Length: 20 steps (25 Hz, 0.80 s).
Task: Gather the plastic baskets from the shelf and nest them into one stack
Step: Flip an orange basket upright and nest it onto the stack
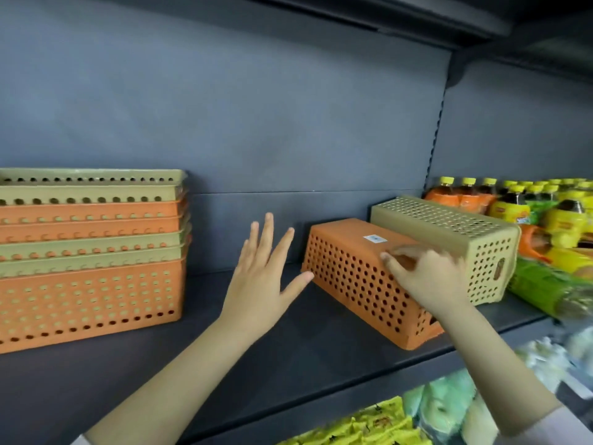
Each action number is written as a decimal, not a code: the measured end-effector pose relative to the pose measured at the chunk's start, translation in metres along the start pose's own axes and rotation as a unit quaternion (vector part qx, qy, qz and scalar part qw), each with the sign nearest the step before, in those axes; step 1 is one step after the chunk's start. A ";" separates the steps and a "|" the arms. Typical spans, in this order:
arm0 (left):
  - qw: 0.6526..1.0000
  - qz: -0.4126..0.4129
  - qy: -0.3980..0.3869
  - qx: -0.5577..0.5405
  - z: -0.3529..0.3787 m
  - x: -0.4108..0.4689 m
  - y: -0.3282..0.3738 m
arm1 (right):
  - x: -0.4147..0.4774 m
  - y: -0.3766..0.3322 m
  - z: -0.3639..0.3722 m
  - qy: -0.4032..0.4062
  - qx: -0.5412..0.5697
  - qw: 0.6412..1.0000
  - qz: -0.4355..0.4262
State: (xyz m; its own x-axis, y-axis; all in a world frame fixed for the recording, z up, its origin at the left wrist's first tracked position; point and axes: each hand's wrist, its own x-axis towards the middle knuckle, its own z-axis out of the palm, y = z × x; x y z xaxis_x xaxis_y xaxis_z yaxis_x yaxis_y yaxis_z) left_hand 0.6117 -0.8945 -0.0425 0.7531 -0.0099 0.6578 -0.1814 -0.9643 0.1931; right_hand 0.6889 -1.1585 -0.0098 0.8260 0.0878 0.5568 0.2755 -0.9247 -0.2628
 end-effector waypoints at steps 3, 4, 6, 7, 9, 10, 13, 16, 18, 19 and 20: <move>0.991 -0.074 -0.032 -0.104 0.029 0.020 0.038 | -0.002 0.021 0.001 -0.006 0.115 0.990 -0.086; 0.983 -0.114 -0.040 -0.139 0.036 0.026 0.047 | -0.002 0.026 0.001 -0.010 0.162 0.980 -0.116; 0.964 -0.185 -0.025 -0.190 0.048 0.036 0.057 | -0.004 0.033 0.002 -0.024 0.237 0.957 -0.165; 0.955 -0.213 -0.002 -0.206 0.052 0.038 0.058 | -0.006 0.034 0.002 -0.033 0.273 0.943 -0.188; 0.938 -0.262 0.052 -0.223 0.054 0.039 0.052 | -0.009 0.035 0.003 -0.045 0.327 0.918 -0.220; 0.924 -0.287 0.073 -0.241 0.054 0.038 0.047 | -0.008 0.034 0.004 -0.045 0.342 0.911 -0.228; 0.887 -0.336 0.105 -0.300 0.050 0.033 0.036 | -0.004 0.026 0.016 -0.007 0.360 0.910 -0.206; 0.886 -0.328 0.119 -0.306 0.048 0.028 0.036 | -0.003 0.014 0.033 0.037 0.400 0.916 -0.008; 0.889 -0.316 0.132 -0.305 0.046 0.025 0.038 | 0.000 0.011 0.038 -0.042 0.447 0.882 0.143; 0.892 -0.307 0.135 -0.303 0.045 0.023 0.037 | 0.003 0.012 0.039 -0.085 0.475 0.859 0.170; 0.894 -0.299 0.140 -0.303 0.043 0.022 0.036 | 0.007 0.014 0.039 -0.107 0.492 0.849 0.159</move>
State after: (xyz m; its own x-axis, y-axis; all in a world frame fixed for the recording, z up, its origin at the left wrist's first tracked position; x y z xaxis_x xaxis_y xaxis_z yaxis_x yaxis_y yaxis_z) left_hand 0.6489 -0.9406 -0.0524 0.6575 0.6078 0.4453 -0.1733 -0.4532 0.8744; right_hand 0.7180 -1.1562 -0.0403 0.9768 0.0540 0.2071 0.2133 -0.1663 -0.9627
